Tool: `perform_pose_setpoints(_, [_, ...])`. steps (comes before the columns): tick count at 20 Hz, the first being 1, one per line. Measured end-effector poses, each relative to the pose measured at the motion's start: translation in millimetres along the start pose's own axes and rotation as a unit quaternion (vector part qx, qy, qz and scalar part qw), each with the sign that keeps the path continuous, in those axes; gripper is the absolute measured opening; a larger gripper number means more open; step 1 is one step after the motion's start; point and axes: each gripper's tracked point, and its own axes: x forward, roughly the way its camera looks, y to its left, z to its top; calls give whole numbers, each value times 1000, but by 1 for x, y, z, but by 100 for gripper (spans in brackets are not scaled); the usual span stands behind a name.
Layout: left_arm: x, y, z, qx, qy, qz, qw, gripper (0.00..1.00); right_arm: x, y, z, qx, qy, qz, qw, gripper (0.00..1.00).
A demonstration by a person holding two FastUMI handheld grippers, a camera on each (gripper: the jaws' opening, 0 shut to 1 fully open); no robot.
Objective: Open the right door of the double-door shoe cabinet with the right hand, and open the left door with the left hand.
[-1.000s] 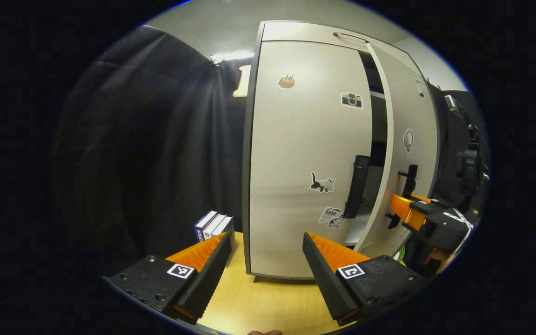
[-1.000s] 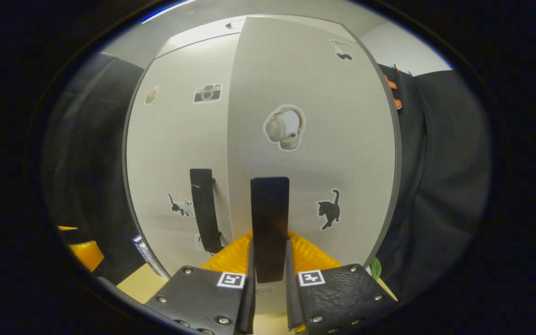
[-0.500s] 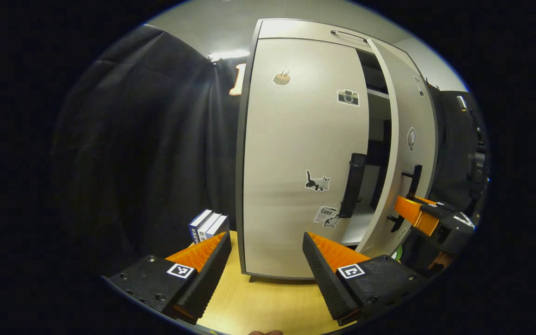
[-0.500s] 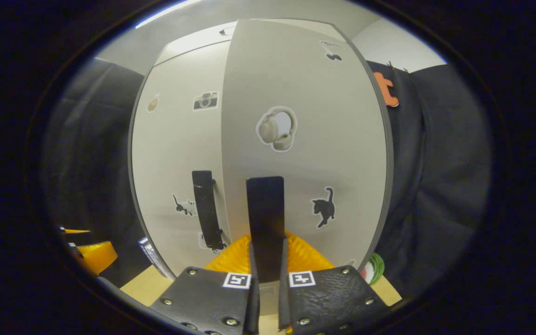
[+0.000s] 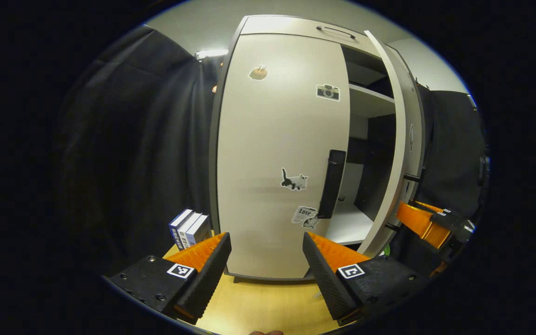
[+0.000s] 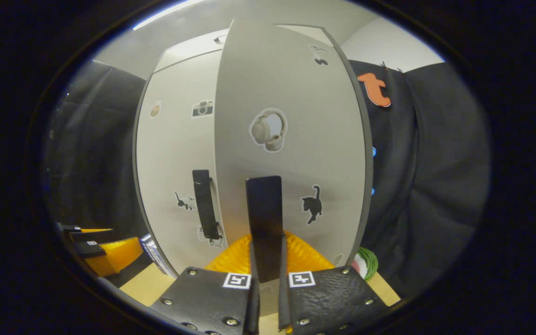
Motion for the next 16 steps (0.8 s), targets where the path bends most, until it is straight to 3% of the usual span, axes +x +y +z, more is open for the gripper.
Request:
perform_pose_setpoints(13, [21, -37, 0, 6, -4, -38, 999, 96, -42, -39, -1, -12, -3, -26, 1000, 15])
perform_pose_setpoints(14, [24, -40, 0, 8, -5, -40, 999, 93, -44, -43, -1, -13, -3, -30, 999, 15])
perform_pose_setpoints(16, [28, -48, 2, 13, -9, -45, 999, 96, -51, -53, -1, -17, -4, -40, 999, 15])
